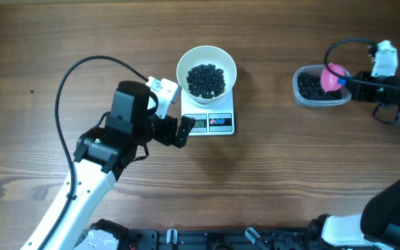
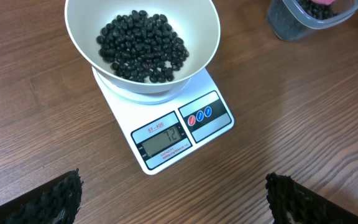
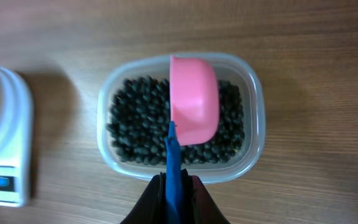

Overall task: Scoop item into bowl and weigh 150g on scale
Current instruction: 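Return the empty scoop to the bean tub with the right gripper, then dip the scoop into the beans and lift it out filled, then carry the filled scoop leftward over the white bowl, then tilt the scoop to pour the beans into the bowl, then move the empty scoop back into the bean tub with the right gripper, then drag the scoop through the beans and lift it out filled, then carry the filled scoop over the white bowl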

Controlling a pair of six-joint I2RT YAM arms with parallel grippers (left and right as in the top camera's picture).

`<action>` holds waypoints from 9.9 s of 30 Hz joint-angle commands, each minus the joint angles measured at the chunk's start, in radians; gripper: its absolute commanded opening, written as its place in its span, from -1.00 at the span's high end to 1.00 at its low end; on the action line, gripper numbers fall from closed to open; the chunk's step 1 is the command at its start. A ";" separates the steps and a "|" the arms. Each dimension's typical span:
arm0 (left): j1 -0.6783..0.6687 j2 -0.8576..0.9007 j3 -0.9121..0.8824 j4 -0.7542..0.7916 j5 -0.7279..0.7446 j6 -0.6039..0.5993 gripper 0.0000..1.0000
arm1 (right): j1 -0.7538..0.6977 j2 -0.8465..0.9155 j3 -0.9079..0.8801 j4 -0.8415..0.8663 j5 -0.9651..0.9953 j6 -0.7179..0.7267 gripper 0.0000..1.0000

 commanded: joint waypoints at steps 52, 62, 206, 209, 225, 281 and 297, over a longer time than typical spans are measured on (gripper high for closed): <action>-0.003 0.003 0.013 0.003 -0.006 0.020 -1.00 | -0.016 0.099 0.011 -0.055 -0.312 0.073 0.91; -0.003 0.003 0.013 0.003 -0.006 0.020 -1.00 | -0.031 0.099 0.011 -0.051 -0.390 0.098 0.91; -0.003 0.003 0.013 0.002 -0.006 0.020 -1.00 | 0.183 0.042 0.011 -0.055 0.316 -0.137 0.91; -0.003 0.003 0.013 0.003 -0.006 0.020 -1.00 | 0.183 0.042 0.011 -0.078 0.190 -0.137 0.91; -0.003 0.003 0.013 0.003 -0.006 0.020 -1.00 | 0.007 0.051 0.011 -0.142 -0.155 -0.060 0.91; -0.003 0.003 0.013 0.003 -0.006 0.020 -1.00 | -0.166 0.117 0.011 -0.035 -0.458 0.256 0.91; -0.003 0.003 0.013 0.003 -0.006 0.020 -1.00 | -0.280 0.117 0.011 -0.111 -0.947 0.264 0.91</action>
